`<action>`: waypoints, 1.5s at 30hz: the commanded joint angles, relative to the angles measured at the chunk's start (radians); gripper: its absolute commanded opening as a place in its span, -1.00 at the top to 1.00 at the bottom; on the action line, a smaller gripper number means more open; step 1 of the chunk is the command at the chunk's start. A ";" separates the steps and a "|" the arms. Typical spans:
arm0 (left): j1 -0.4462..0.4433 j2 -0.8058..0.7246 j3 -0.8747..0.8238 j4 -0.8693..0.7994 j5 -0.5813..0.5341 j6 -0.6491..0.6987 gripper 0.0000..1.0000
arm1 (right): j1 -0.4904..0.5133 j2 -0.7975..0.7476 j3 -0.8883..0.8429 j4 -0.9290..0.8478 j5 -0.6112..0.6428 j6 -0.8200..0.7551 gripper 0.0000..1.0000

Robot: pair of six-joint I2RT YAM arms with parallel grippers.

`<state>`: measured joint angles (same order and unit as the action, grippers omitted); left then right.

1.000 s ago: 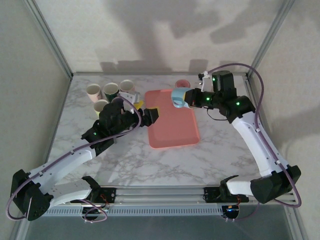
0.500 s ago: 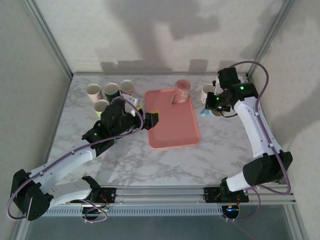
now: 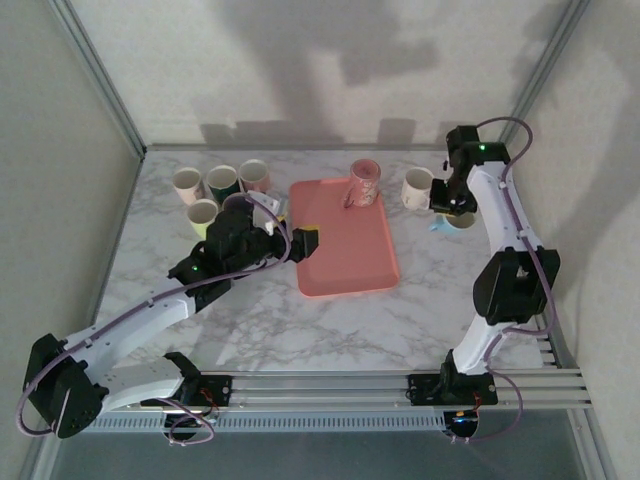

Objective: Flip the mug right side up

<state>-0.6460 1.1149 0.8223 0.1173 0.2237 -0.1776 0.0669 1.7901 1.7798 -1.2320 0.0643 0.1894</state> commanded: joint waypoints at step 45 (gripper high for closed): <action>0.004 0.175 0.049 0.035 0.122 0.061 -0.99 | -0.084 0.460 0.471 -0.098 0.085 -0.245 0.52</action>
<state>-0.6460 1.2915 0.8417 0.1520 0.3229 -0.1188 -0.0135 2.2906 2.2166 -1.2869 0.1322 -0.0818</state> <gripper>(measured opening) 0.994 0.235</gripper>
